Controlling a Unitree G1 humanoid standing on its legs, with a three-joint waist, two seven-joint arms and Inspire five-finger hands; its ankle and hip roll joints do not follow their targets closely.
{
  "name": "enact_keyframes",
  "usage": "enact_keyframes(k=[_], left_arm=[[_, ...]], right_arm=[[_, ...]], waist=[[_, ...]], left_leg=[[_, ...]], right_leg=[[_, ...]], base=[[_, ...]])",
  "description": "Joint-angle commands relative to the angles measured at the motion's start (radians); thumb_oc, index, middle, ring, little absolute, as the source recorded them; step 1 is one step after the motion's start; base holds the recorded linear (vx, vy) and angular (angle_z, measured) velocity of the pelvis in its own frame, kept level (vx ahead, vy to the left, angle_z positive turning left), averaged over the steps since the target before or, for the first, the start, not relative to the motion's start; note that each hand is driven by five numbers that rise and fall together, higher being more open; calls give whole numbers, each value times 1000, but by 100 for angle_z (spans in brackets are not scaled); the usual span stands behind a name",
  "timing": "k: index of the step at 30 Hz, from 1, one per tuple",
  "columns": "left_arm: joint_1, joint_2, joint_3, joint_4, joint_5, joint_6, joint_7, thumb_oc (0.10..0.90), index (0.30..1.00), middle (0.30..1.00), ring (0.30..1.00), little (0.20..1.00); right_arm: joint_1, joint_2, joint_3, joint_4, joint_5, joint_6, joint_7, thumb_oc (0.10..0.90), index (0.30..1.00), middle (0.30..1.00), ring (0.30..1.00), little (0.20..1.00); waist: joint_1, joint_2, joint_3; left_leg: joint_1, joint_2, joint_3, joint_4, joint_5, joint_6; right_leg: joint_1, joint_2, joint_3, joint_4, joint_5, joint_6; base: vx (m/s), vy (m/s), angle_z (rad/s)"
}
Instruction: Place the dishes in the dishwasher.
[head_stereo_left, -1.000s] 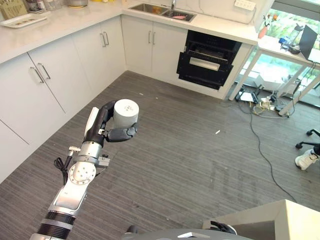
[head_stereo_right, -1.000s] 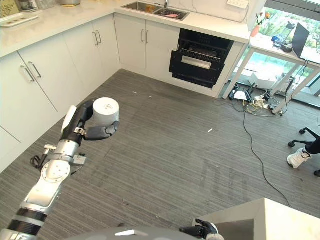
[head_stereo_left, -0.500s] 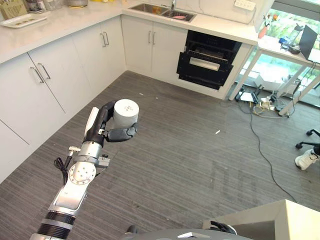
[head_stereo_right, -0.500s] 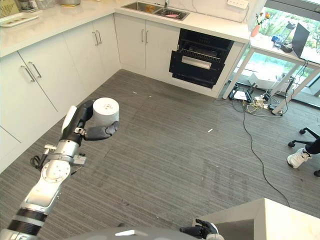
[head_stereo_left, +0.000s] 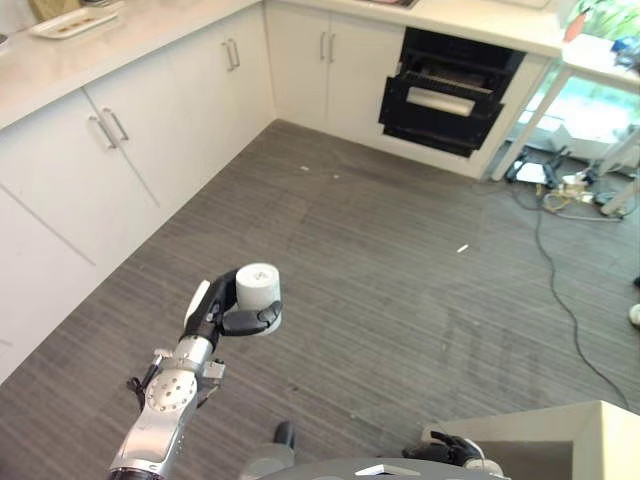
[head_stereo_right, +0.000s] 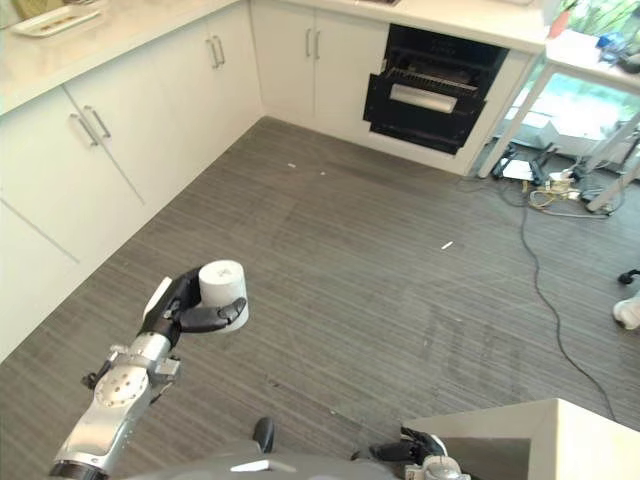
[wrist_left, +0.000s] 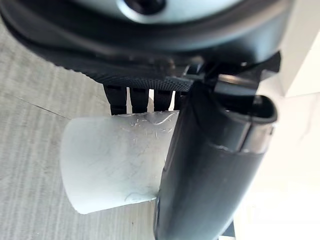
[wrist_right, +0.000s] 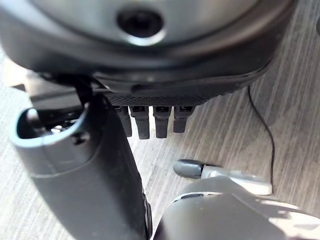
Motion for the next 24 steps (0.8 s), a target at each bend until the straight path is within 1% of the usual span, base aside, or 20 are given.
enact_keyframes(k=[1,2,4,5,6,8,9,10,11,12,13,14,15,16,19,20,21,22,23,24], left_arm=[[-128,35,20,-152,25,-109,0,400,300,300,300,300],[-137,46,14,-151,37,-108,0,400,300,300,300,300],[-147,49,3,-142,49,-100,5,400,300,300,300,300],[-147,49,3,-142,49,-100,5,400,300,300,300,300],[-153,40,-14,-132,53,-101,8,400,300,300,300,300],[-154,38,-26,-124,57,-108,11,400,300,300,300,300],[-154,41,-27,-125,57,-110,12,400,300,300,300,300],[-160,44,-27,-121,63,-112,17,400,300,300,300,300],[-160,44,-27,-121,63,-112,17,400,300,300,300,300],[-171,45,-31,-113,73,-112,26,400,300,300,300,300],[-171,45,-31,-113,73,-112,26,400,300,300,300,300],[-182,45,-30,-103,84,-114,32,400,300,300,300,300],[-182,45,-30,-103,84,-114,32,400,300,300,300,300],[-181,48,-20,-100,95,-117,34,400,300,300,300,300],[-179,51,-15,-102,97,-120,33,400,300,300,300,300],[-168,49,-9,-106,106,-122,32,400,300,300,300,300],[-152,51,4,-110,102,-123,31,400,300,300,300,300],[-152,51,4,-110,102,-123,31,400,300,300,300,300],[-126,63,27,-125,82,-113,30,400,300,300,300,300],[-107,80,48,-142,83,-106,31,400,300,300,300,300]], right_arm=[[-25,-66,6,-36,-58,-12,-35,800,900,900,900,900],[-35,-63,16,-47,-72,-12,-38,800,900,900,900,900],[-42,-54,29,-67,-92,-11,-45,800,900,900,900,900],[-42,-54,29,-67,-92,-11,-45,800,900,900,900,900],[-45,-48,43,-92,-98,-14,-52,800,900,900,900,900],[-44,-53,59,-111,-102,-22,-59,800,900,900,900,900],[-43,-56,62,-113,-102,-23,-62,800,900,900,900,900],[-43,-55,63,-108,-104,-20,-66,800,900,900,900,900],[-43,-55,63,-108,-104,-20,-66,800,900,900,900,900],[-43,-56,58,-103,-101,-17,-68,800,900,900,900,900],[-43,-56,58,-103,-101,-17,-68,800,900,900,900,900],[-45,-54,47,-87,-96,-13,-69,800,900,900,900,900],[-45,-54,47,-87,-96,-13,-69,800,900,900,900,900],[-39,-54,37,-73,-96,-12,-69,800,900,900,900,900],[-32,-56,30,-64,-93,-15,-69,800,900,900,900,900],[-19,-61,22,-54,-89,-14,-67,800,900,900,900,900],[-18,-69,19,-36,-81,-14,-60,800,900,900,900,900],[-18,-69,19,-36,-81,-14,-60,800,900,900,900,900],[-17,-76,33,-46,-76,-12,-57,800,900,900,900,900],[-21,-87,38,-71,-60,-14,-60,800,900,900,900,900]], waist=[[-18,39,-20],[-23,36,-13],[-39,55,-5],[-39,55,-5],[-59,66,6],[-85,64,19],[-93,63,20],[-101,58,22],[-101,58,22],[-112,55,23],[-112,55,23],[-126,53,18],[-126,53,18],[-126,49,6],[-133,49,-6],[-140,60,-22],[-148,85,-38],[-148,85,-38],[-134,78,-19],[-109,49,4]], left_leg=[[-17,-4,105,89,-94,24],[0,-16,94,88,-111,35],[44,-9,54,62,-113,49],[44,-9,54,62,-113,49],[103,-7,5,16,-113,49],[146,-18,-48,-14,-123,48],[166,-24,-68,-30,-130,46],[194,-29,-91,-50,-141,41],[194,-29,-91,-50,-141,41],[226,-29,-116,-75,-154,32],[226,-29,-116,-75,-154,32],[277,-20,-151,-99,-181,20],[277,-20,-151,-99,-181,20],[323,-17,-163,-101,-207,10],[325,-6,-168,-78,-217,6],[328,17,-160,7,-209,-12],[277,36,-129,204,-110,-76],[277,36,-129,204,-110,-76],[149,43,-83,524,27,-110],[34,17,-70,805,75,-83]], right_leg=[[-94,-19,-73,366,-57,44],[-122,-31,-60,450,-21,60],[-225,-17,-24,606,24,52],[-225,-17,-24,606,24,52],[-302,36,0,608,-5,33],[-355,89,26,490,-21,17],[-374,105,33,444,-11,18],[-398,113,31,359,7,21],[-398,113,31,359,7,21],[-420,116,16,267,35,29],[-420,116,16,267,35,29],[-437,108,-52,177,80,42],[-437,108,-52,177,80,42],[-442,92,-129,173,101,39],[-414,91,-145,165,86,29],[-389,112,-115,199,62,-3],[-344,134,-92,212,30,-27],[-344,134,-92,212,30,-27],[-274,145,-56,213,-9,-69],[-212,156,4,198,-32,-105]], base=[[118,227,50],[140,205,54],[154,150,42],[270,114,52],[294,69,42],[378,35,72],[392,-13,105],[269,-8,79],[311,-40,93],[165,-26,51],[489,-92,108],[323,-66,57],[661,-161,92],[491,-130,113],[330,-86,82],[665,-176,72],[665,-176,72],[630,-193,20],[600,-268,-3],[689,-343,-20]])
